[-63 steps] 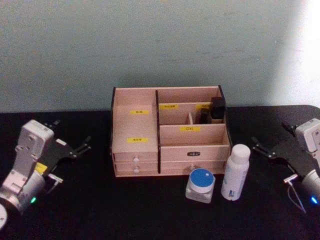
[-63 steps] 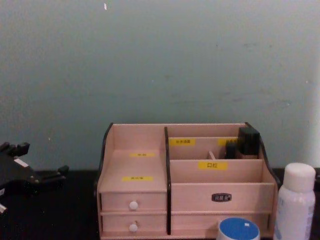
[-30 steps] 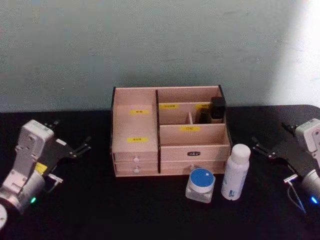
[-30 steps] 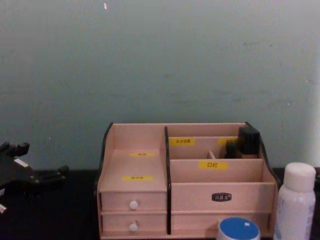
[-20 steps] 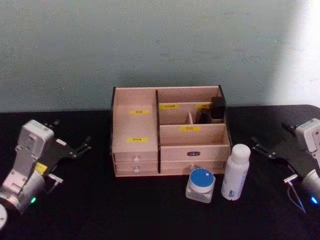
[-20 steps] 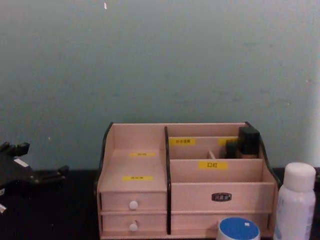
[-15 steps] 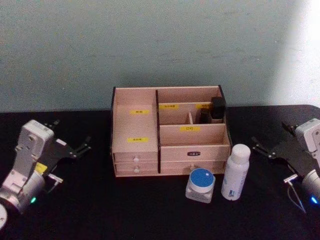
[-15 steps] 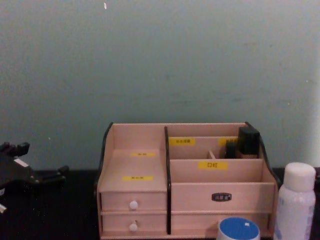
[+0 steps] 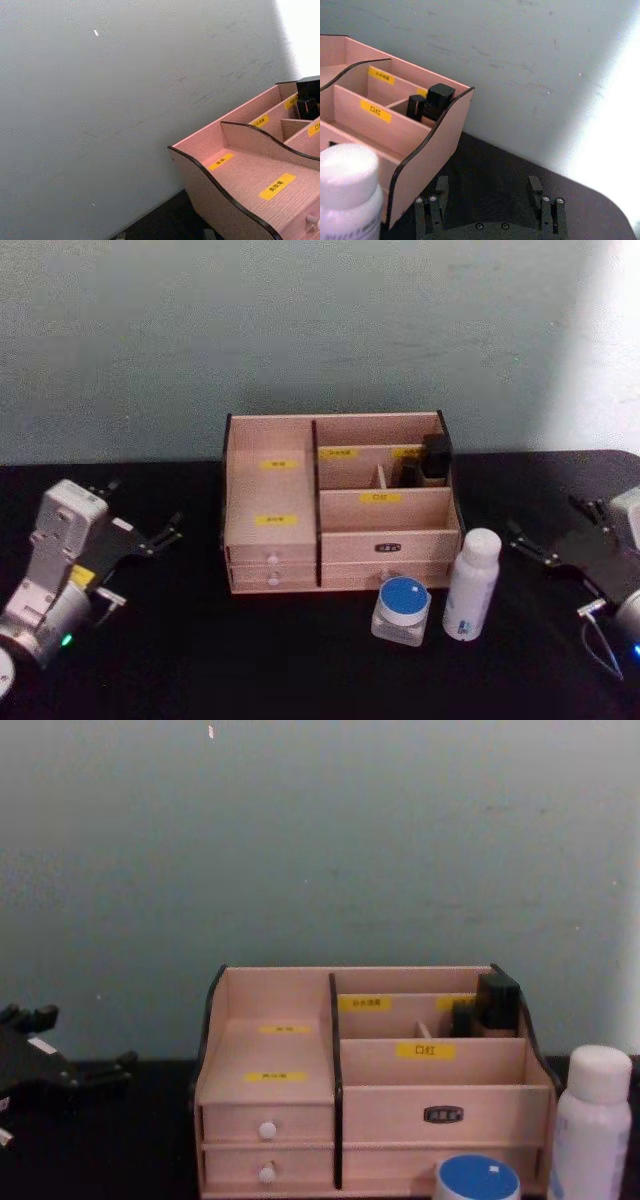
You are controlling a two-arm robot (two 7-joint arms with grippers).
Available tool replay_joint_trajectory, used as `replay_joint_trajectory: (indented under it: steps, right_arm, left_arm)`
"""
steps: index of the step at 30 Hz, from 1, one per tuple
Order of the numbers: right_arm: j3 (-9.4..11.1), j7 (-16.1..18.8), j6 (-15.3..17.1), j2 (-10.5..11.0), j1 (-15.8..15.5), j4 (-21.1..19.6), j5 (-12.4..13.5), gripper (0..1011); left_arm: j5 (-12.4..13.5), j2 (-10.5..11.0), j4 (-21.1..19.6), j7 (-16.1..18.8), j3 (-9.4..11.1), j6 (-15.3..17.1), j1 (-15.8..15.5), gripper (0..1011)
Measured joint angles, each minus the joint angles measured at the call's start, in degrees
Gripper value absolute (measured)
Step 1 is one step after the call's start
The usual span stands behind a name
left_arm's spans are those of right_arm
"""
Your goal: Pick up the facial cleanser and watermelon frost from the table and place them into the tiered storage box.
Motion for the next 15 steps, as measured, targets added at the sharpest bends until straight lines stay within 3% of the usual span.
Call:
replay_joint_trajectory:
  steps: [15]
  right_arm:
    - [5.2, 3.6, 3.5, 4.3, -11.8, -10.2, 4.7, 1000]
  left_arm:
    - [0.0, 0.0, 0.0, 0.0, 0.0, 0.0, 0.0, 1001]
